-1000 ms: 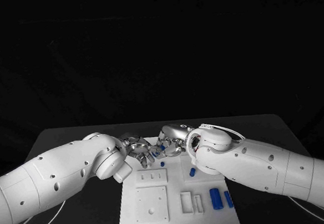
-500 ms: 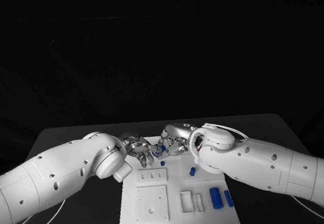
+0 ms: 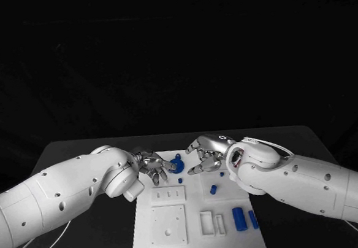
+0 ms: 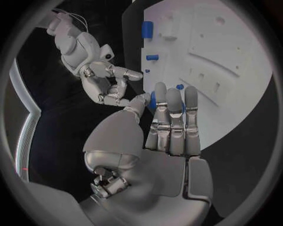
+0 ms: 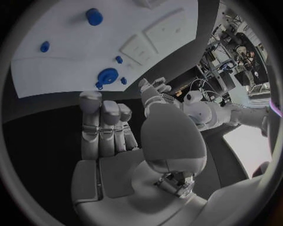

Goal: Assemble the parts on the task board

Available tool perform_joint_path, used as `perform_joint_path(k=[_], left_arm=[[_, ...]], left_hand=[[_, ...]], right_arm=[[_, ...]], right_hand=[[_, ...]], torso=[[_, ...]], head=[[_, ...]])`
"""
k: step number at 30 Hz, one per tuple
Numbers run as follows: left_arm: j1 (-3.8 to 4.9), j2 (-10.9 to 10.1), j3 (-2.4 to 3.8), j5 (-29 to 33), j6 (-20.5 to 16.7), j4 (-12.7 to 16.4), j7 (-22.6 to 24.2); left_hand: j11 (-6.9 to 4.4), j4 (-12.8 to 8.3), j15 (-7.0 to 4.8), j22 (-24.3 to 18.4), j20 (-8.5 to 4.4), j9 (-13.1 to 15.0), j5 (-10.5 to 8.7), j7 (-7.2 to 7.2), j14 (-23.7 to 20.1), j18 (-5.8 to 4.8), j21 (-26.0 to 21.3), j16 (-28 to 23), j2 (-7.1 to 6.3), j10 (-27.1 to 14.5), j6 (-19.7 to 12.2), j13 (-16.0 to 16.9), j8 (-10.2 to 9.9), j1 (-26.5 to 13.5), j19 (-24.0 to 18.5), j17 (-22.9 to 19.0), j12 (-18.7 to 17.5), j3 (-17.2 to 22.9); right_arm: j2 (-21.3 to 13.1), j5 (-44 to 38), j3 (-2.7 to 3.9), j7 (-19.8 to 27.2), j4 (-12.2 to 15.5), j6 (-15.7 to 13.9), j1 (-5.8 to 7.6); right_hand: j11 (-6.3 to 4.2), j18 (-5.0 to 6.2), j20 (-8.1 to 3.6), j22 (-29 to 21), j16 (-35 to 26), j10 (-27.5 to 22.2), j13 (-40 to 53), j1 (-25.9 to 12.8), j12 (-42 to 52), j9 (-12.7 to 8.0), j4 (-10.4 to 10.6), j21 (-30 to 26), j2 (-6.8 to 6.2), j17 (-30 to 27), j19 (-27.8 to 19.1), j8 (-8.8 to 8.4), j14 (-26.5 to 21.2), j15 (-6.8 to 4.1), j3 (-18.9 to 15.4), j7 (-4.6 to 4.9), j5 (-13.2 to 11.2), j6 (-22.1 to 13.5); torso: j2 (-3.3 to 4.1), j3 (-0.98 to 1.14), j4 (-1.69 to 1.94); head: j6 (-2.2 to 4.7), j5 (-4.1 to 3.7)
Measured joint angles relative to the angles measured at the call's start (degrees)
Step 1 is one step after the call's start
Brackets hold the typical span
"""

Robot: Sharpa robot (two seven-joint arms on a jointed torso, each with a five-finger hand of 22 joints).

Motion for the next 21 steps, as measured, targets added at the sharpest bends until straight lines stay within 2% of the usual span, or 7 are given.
perform_joint_path(k=[4,7,10,15,19,21], left_arm=[[0.00,-0.2,-0.38,-1.4,-0.6,0.2,-1.0],[-0.05,-0.2,-0.98,-3.3,-1.4,0.4,-2.0],[-0.35,-0.1,-1.51,-5.9,-2.3,0.6,-3.3],[-1.32,0.3,-1.88,-10.5,-3.7,0.9,-5.5],[-2.03,0.6,-1.94,-13.8,-4.7,1.2,-6.8],[-2.44,0.8,-1.94,-15.3,-5.0,1.3,-7.3]], left_hand=[[-0.09,-1.1,-0.25,0.0,-0.23,0.4,0.00,0.09,0.7,0.00,0.3,0.0,-0.23,0.7,0.1,0.1,-0.1,-0.5,0.2,0.3,-0.2,0.6],[-0.49,-1.2,-0.65,0.2,-0.83,0.4,0.01,0.25,1.7,0.00,0.9,0.3,-0.31,1.5,0.3,0.5,-0.3,-0.6,0.9,0.6,-0.1,0.5],[-1.06,-1.4,-1.10,0.9,-1.32,0.4,0.75,0.26,3.3,0.00,2.3,2.2,-0.45,2.5,0.6,2.0,-0.3,-0.7,2.2,1.6,1.8,0.2],[-1.34,-1.6,-1.89,2.6,-2.00,0.4,3.01,0.33,4.2,0.00,4.9,5.9,-0.84,2.7,1.0,7.6,-0.4,-1.1,3.2,4.5,6.5,0.1],[-1.54,-1.8,-2.55,3.0,-2.53,1.3,4.83,0.22,5.1,0.00,3.6,7.0,-1.13,2.9,1.2,9.8,-0.6,-1.4,5.7,5.7,7.9,-0.1],[-1.55,-1.9,-2.61,3.5,-2.86,1.7,6.40,0.17,5.5,0.00,3.6,7.3,-1.50,2.9,1.3,10.4,-0.6,-1.8,6.2,6.1,8.5,-0.2]], right_arm=[[-2.4,0.8,0.77,0.9,0.8,-0.8,-0.37],[-4.2,2.5,1.97,1.6,0.9,-2.0,-0.48],[-5.8,5.0,3.23,2.4,0.4,-3.9,-0.48],[-6.9,9.0,5.27,3.5,-1.9,-7.1,-0.45],[-6.9,11.1,6.44,4.1,-3.6,-8.9,-0.39],[-6.6,11.9,7.09,4.3,-4.5,-9.6,-0.39]], right_hand=[[-0.17,-0.01,0.00,0.0,-0.3,-0.2,-0.6,0.0,-0.2,0.0,-0.4,-1.2,0.00,-0.7,0.0,0.00,-0.1,-0.08,0.8,-0.10,0.2,1.1],[-0.17,-0.02,0.00,0.0,-0.7,-0.2,-0.9,-0.1,-0.4,0.0,-0.7,-2.0,0.14,-1.0,0.0,0.00,-0.1,-0.08,1.1,-0.31,1.6,2.7],[-0.39,-0.03,0.00,0.0,-1.9,-0.4,-2.2,-0.9,-1.6,0.1,-0.9,-4.1,0.88,-2.1,0.0,0.00,-0.1,-0.08,1.2,-0.43,2.3,4.1],[-0.48,-0.04,0.00,0.0,-2.0,-0.5,-2.7,-1.2,-1.7,0.1,-0.9,-4.8,0.77,-2.4,0.0,0.00,-0.1,-0.08,1.2,-0.42,3.1,4.2],[-0.48,-0.04,0.00,0.0,-2.0,-0.5,-2.8,-1.2,-1.7,0.1,-0.9,-4.8,0.77,-2.4,0.0,0.00,-0.1,-0.08,1.2,-0.52,3.4,4.6],[-0.49,-0.05,0.00,0.0,-2.0,-0.4,-2.8,-1.2,-1.7,0.1,-0.9,-4.8,0.77,-2.4,0.0,0.00,-0.1,-0.08,1.2,-0.52,3.5,4.9]], torso=[[-0.02,0.10,-0.12],[-0.04,0.26,-0.29],[-0.11,0.40,-0.47],[-0.22,0.64,-0.71],[-0.27,0.78,-0.77],[-0.27,0.81,-0.76]], head=[[0.01,0.15],[-0.09,0.32],[-0.30,0.58],[-0.73,0.88],[-1.11,1.04],[-1.30,1.05]])
